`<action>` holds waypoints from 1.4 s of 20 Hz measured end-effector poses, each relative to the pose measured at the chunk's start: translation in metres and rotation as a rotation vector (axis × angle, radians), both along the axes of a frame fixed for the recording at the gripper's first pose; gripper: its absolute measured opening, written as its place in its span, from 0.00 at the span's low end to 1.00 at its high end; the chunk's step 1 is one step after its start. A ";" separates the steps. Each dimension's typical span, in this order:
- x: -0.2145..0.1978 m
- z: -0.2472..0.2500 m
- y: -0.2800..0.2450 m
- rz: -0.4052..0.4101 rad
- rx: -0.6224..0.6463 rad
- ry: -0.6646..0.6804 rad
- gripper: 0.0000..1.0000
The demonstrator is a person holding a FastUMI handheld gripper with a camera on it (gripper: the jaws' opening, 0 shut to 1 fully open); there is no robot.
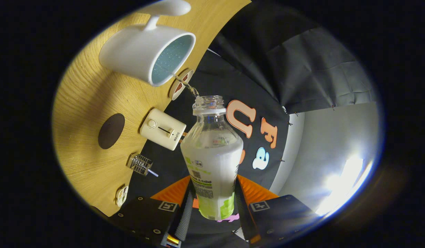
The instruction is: Take the bottle from table, then pour the juice into the cup, finally place the bottle on the coaster
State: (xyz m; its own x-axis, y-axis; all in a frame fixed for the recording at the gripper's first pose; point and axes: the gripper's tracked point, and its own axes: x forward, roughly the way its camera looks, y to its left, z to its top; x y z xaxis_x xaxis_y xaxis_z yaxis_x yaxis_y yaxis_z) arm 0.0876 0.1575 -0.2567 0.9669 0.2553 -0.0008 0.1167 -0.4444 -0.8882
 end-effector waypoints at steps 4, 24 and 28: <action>0.000 0.002 0.001 0.013 -0.017 -0.005 0.61; -0.002 0.012 0.027 0.104 -0.095 -0.049 0.61; -0.005 0.010 0.029 0.104 -0.101 -0.044 0.61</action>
State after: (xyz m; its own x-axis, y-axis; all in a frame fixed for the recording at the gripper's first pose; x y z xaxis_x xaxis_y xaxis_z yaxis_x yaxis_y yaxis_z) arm 0.0830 0.1864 -0.2467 0.9349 0.3549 0.0103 0.2047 -0.5151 -0.8324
